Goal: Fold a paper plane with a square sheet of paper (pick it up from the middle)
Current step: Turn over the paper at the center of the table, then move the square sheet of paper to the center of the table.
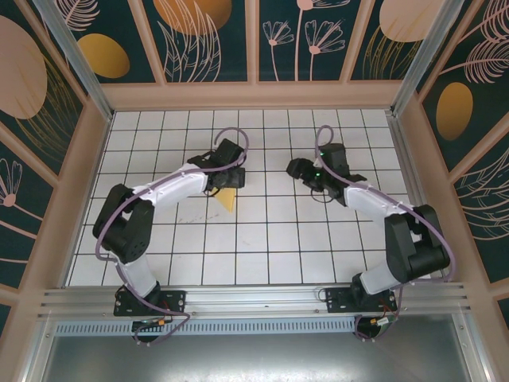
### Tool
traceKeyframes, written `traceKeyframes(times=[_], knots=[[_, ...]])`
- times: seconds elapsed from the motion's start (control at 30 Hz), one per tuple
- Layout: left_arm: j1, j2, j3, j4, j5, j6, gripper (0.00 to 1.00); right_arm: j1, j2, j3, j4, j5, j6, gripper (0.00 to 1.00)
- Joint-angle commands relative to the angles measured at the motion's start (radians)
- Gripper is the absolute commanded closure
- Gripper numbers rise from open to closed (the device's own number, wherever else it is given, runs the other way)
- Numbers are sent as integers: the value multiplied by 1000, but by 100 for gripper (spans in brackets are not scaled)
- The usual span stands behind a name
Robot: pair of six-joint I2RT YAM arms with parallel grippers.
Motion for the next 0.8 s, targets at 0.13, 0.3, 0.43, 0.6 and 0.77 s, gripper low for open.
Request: traceKeyframes(times=[0.13,0.3,0.43,0.6,0.77], knots=[[117,-137,-131,103,41,-96,12,237,163,148,59,23,8,61],[200,-197,-229,157,60,-164,5,366,332,291,49,-1,27,73],[239,-240,-267,181,50,-198,2,429,452,431,-6,-14,25,73],[257,-284,-318,187,29,-215,1,454,573,574,-126,4,-2,75],[263,-295,-328,182,33,-213,1,448,648,654,-227,51,-57,75]])
